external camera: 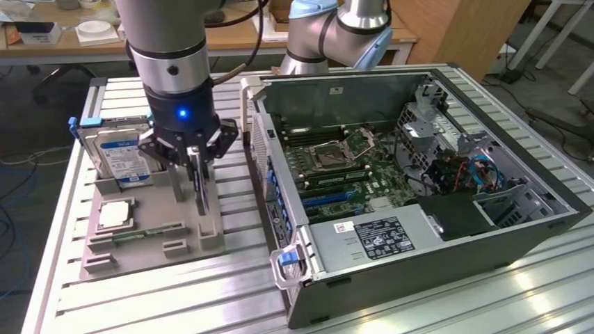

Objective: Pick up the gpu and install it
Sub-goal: 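Pick up the gpu and move the gpu toward the slot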

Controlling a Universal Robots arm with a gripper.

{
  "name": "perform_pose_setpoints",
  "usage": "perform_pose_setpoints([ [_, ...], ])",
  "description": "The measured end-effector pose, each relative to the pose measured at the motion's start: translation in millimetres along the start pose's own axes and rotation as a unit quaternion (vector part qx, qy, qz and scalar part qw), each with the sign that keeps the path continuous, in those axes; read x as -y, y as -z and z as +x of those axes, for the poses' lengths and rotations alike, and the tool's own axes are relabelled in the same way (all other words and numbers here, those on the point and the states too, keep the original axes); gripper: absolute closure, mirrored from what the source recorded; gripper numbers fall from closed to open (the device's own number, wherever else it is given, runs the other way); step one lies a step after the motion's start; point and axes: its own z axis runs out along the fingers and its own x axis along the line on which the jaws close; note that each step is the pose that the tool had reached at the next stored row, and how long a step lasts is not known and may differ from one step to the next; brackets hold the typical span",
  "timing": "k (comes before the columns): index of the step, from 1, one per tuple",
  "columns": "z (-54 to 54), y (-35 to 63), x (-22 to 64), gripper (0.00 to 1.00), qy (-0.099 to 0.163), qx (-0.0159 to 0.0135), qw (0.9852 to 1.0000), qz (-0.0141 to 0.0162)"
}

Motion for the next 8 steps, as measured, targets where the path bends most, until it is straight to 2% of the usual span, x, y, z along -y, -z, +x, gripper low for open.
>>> perform_pose_setpoints([
  [8,-0.1,7.0,-0.3,0.73,0.0,0.0005,1.0,-0.0004],
])
